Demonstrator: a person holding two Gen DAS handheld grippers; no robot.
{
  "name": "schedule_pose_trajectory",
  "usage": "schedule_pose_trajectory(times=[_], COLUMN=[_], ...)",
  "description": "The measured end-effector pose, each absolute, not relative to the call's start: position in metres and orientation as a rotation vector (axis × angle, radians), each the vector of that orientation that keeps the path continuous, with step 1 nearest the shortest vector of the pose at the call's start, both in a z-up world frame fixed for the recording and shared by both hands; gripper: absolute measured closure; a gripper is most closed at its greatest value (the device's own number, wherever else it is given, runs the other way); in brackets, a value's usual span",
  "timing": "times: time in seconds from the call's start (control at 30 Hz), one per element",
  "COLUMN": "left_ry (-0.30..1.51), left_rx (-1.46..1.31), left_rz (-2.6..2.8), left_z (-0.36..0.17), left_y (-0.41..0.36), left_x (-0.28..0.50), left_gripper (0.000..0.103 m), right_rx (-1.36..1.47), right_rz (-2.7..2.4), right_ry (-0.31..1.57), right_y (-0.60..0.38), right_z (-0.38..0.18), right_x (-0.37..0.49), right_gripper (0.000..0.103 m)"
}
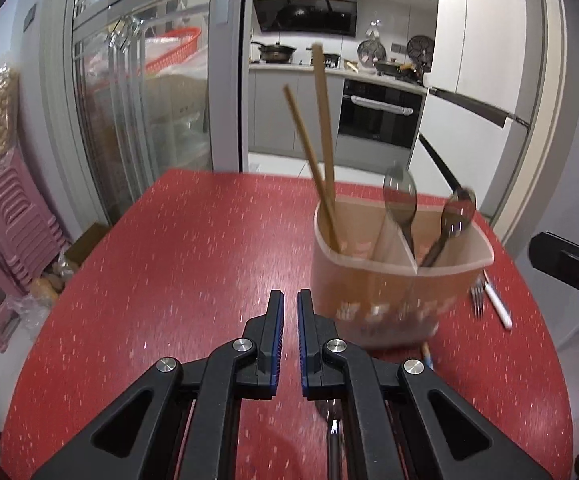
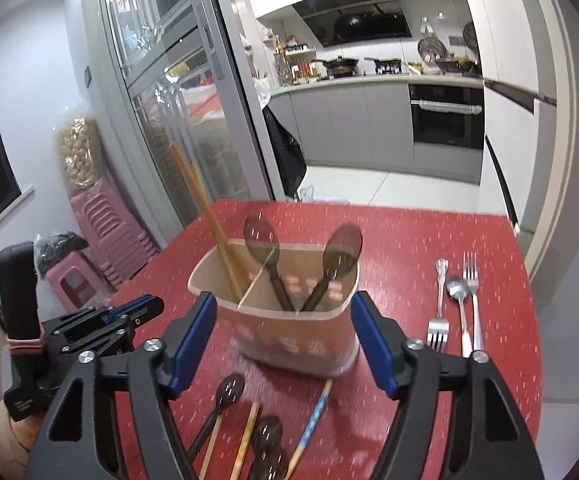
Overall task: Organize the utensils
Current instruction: 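Withdraw both open tools from the caddy back over the remaining utensils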
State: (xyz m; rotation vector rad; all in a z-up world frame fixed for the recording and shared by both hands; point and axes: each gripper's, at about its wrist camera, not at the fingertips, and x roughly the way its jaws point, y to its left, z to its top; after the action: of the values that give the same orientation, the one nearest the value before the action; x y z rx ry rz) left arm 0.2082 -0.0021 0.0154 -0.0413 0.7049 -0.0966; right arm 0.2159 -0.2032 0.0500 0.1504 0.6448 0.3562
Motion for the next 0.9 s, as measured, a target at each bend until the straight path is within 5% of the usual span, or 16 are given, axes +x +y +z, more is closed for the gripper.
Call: schedule_pose_trajectory(times=[0.4,0.43,0.47,0.9], left_ry=[0.805,0.813,0.823,0.924], left_rx=[-0.061,-0.066,-0.069,-0.012], left_rz=[-0.097,-0.097,-0.089,-0.072], left_z=[-0.025,-0.028,-0.031,-0.084], left_y=[0.012,0.014,0.015,0.016], left_x=[0.167,0.164,0.162,0.16], left_gripper=[0.069,0.027,0.0,0.0], right_rx=[0.218,0.22,0.218,0.136], right_rz=[0.302,0.3,0.3,0.306], right_ry=[0.858,0.868,0.883,1.036], right_y=[-0.218,-0.219,-0.218,-0.198], right_z=[0.001,-0.002,-0.006,-0.049], right_x=[0.186,0.184,0.18,0.153], right_gripper=[0.024,0.024,0.024,0.024])
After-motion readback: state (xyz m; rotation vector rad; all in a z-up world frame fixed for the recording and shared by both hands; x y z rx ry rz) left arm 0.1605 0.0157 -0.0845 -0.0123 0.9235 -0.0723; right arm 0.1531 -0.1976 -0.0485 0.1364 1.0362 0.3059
